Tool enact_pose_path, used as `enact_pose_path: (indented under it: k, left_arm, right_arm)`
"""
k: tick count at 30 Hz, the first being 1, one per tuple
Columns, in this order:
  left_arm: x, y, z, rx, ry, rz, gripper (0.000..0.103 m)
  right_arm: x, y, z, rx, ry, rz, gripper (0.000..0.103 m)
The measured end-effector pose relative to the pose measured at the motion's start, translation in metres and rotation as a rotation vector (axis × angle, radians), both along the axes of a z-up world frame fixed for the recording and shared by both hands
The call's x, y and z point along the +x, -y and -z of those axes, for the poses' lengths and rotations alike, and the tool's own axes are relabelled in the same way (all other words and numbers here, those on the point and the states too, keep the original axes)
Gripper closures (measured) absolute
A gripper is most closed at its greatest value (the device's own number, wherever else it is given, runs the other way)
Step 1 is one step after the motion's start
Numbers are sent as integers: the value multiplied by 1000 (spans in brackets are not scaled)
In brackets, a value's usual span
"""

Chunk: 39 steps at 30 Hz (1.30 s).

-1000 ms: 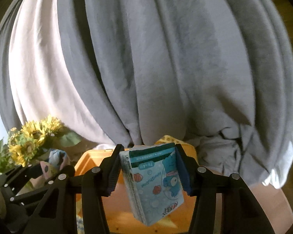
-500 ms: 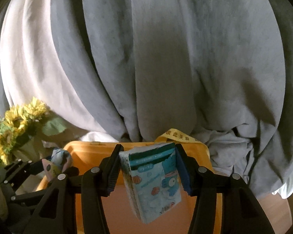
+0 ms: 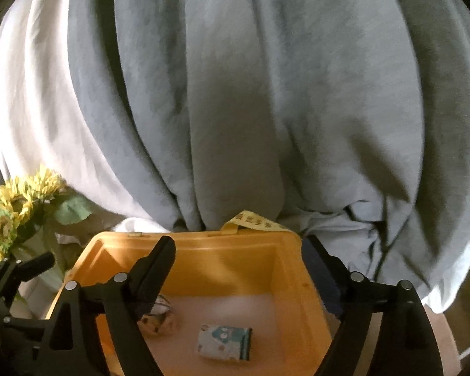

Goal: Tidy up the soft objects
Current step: 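Move both tools back toward the white scrunchie and Mickey plush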

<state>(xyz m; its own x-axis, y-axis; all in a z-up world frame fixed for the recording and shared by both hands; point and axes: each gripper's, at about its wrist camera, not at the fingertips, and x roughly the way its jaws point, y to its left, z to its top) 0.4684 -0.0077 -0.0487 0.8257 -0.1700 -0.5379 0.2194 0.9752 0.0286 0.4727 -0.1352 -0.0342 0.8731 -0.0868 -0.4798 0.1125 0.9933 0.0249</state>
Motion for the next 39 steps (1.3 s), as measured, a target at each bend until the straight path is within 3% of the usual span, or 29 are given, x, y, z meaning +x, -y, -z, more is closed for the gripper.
enact_pose_path:
  k: [18, 29, 39]
  left_arm:
    - [-120, 4, -32, 12, 96, 28, 8]
    - [-162, 9, -10, 39, 63, 50, 8]
    - [-174, 12, 21, 93, 23, 98, 8]
  right_arm:
    - [-125, 6, -38, -7, 62, 82, 19]
    - [-173, 9, -20, 10, -4, 85, 19]
    - [-188, 11, 13, 44, -109, 117, 19]
